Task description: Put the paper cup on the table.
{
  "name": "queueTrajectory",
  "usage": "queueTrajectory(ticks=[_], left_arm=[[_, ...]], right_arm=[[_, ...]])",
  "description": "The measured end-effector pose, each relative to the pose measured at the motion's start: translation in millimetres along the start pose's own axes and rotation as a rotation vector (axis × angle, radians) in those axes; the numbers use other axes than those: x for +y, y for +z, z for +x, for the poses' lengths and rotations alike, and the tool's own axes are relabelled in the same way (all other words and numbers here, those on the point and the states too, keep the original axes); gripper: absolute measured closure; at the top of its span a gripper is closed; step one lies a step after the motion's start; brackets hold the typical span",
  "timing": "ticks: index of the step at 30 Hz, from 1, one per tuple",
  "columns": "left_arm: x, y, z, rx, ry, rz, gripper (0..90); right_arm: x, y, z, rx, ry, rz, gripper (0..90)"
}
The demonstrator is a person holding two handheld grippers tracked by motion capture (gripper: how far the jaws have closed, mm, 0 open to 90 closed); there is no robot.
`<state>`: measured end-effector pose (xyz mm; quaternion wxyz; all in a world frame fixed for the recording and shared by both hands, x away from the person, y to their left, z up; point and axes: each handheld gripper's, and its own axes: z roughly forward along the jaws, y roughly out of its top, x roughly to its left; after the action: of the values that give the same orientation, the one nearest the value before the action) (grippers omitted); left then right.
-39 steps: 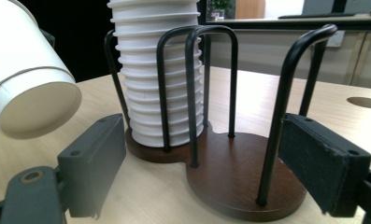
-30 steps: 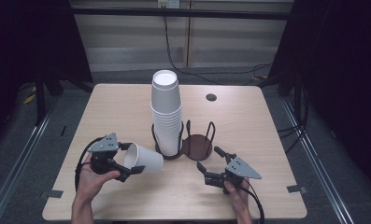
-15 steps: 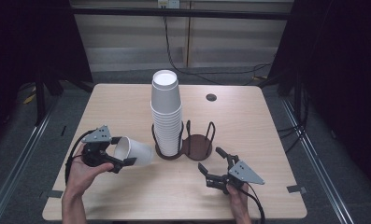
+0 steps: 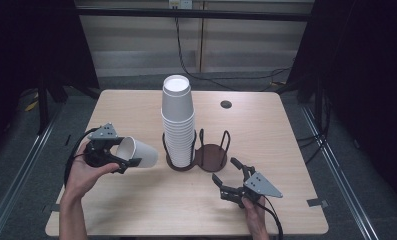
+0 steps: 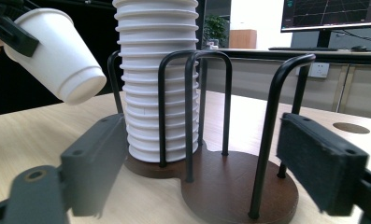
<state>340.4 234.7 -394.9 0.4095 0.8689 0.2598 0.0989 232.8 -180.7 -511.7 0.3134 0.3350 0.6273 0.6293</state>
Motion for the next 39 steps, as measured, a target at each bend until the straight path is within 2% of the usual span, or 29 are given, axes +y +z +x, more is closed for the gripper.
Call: queueTrajectory(ticks=[6, 9, 14, 16, 19, 23, 27, 29, 30, 31, 34, 39], left_arm=[[7.4, -4.8, 8.9, 0.022, 0.004, 0.040, 9.1], [13.7, -8.8, 13.5, 0.046, 0.007, 0.067, 9.1], [20.4, -9.0, 19.0, 0.053, 0.009, 0.089, 9.0], [21.7, -6.4, 20.9, 0.057, 0.017, 0.107, 9.0], [26.3, -1.3, 26.3, 0.071, 0.028, 0.168, 9.0], [32.0, 6.4, 35.5, 0.076, 0.020, 0.227, 9.0], [35.5, 12.2, 41.1, 0.094, 0.014, 0.263, 8.8], [37.3, 13.2, 42.9, 0.080, 0.009, 0.264, 8.7], [38.3, 14.3, 42.7, 0.100, 0.013, 0.275, 8.7], [40.0, 14.6, 43.9, 0.107, 0.035, 0.304, 8.7], [41.9, 18.9, 45.3, 0.101, 0.033, 0.325, 8.7], [43.1, 25.8, 51.7, 0.124, 0.019, 0.384, 8.5]], right_arm=[[-0.1, -0.7, 0.7, -0.018, 0.000, -0.004, 12.4], [-0.2, -0.7, 0.8, -0.027, -0.002, -0.006, 12.3], [-0.2, -0.7, 0.9, -0.030, -0.001, -0.005, 12.4], [-0.1, -0.7, 0.9, -0.030, -0.001, -0.005, 12.7], [-0.2, -0.7, 0.9, -0.030, 0.000, -0.005, 12.7], [-0.2, -0.7, 0.8, -0.030, -0.001, -0.005, 12.8], [-0.2, -0.7, 0.8, -0.029, 0.000, -0.005, 12.9], [-0.2, -0.7, 0.8, -0.029, 0.000, -0.005, 13.0], [-0.2, -0.7, 0.8, -0.029, -0.001, -0.005, 13.0], [-0.1, -0.7, 0.7, -0.030, -0.002, -0.005, 13.1], [-0.1, -0.6, 0.5, -0.026, -0.003, -0.006, 13.1], [-0.2, -0.7, 0.7, -0.027, -0.001, -0.005, 13.1]])
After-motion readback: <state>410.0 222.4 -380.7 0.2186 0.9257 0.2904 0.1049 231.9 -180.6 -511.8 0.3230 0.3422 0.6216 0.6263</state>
